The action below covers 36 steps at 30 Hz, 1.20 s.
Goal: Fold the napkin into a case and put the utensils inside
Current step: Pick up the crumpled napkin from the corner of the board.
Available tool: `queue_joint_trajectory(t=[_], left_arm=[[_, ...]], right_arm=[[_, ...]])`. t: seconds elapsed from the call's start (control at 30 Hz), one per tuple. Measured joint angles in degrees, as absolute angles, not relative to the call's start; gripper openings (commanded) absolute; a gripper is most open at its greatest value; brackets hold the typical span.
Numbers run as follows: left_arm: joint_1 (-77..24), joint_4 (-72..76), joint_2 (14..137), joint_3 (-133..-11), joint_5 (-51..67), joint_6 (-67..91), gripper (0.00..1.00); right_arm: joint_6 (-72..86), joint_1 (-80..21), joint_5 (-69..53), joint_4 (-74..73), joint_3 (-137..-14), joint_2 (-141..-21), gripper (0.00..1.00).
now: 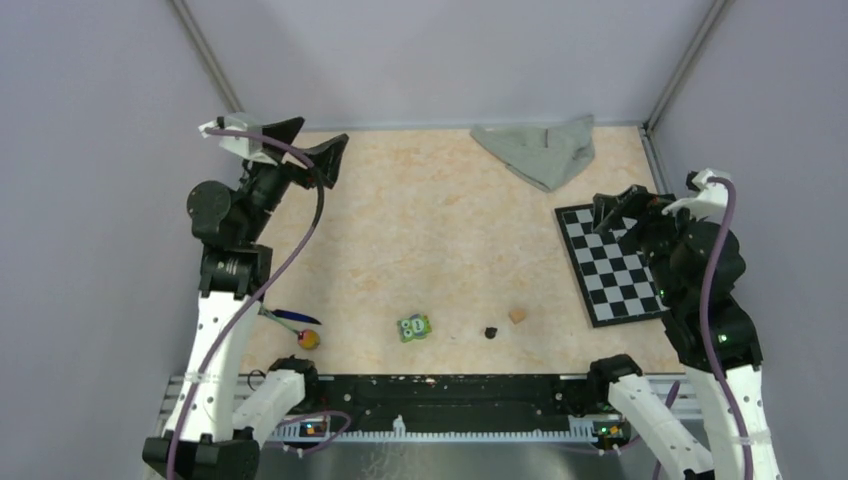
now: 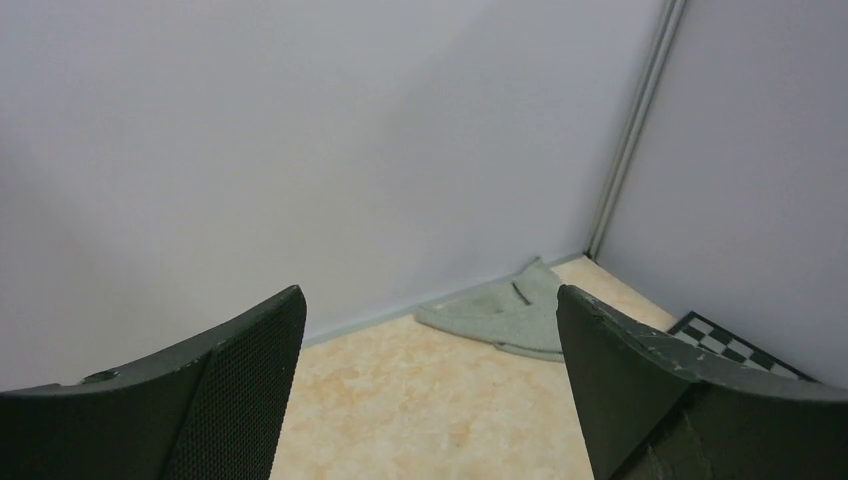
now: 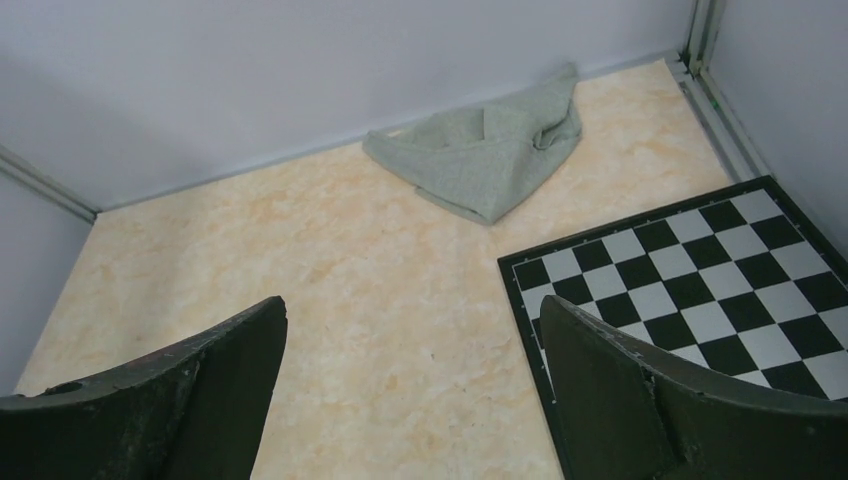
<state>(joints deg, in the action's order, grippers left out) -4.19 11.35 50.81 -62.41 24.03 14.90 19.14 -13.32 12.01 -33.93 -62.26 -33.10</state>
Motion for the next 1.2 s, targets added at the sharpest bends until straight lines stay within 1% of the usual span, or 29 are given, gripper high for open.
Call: queue_joint_trajectory(t=[0.1,0.23,0.33,0.6,0.67,0.83,1.0,1.03,1.13,1.2], left_arm=[[-7.2,13.1,55.2,-62.0,24.4,15.0,0.98],[-15.6,11.9,61.5,-62.0,22.5,12.1,0.98],[-19.7,11.7,63.8,-62.0,22.2,10.3,0.98],[-21.9,13.7,64.2,-59.7,23.3,7.8,0.98],[-21.9,14.0,64.2,-58.2,23.6,8.2,0.98],[-21.9,15.8,64.3,-55.1,26.2,10.7,0.98],[-22.1,18.1,64.7,-53.7,28.2,12.4,0.98],[-22.2,18.3,64.8,-53.7,28.3,12.5,0.98],[-22.6,18.5,65.2,-53.7,28.3,13.2,0.98],[-23.3,18.5,65.5,-53.7,28.4,13.4,0.98]], right_arm=[[19.8,-13.3,12.3,-33.6,-62.3,-36.7,0.96],[22.4,-13.3,9.0,-29.4,-59.4,-41.8,0.96],[26.3,-13.3,7.8,-28.3,-58.8,-46.6,0.96],[35.7,-13.3,6.1,-19.7,-55.4,-59.5,0.96],[36.4,-13.2,6.2,-17.2,-55.4,-62.9,0.98],[39.0,-10.2,5.0,-11.9,-56.2,-73.8,0.98],[41.8,-5.0,4.4,-7.7,-61.1,-87.9,0.97],[42.2,-4.3,4.3,-7.2,-62.8,-90.6,0.95],[42.5,-2.4,4.4,-6.3,-71.1,-100.3,0.85],[42.5,-1.6,4.9,-5.7,-77.5,-106.8,0.83]])
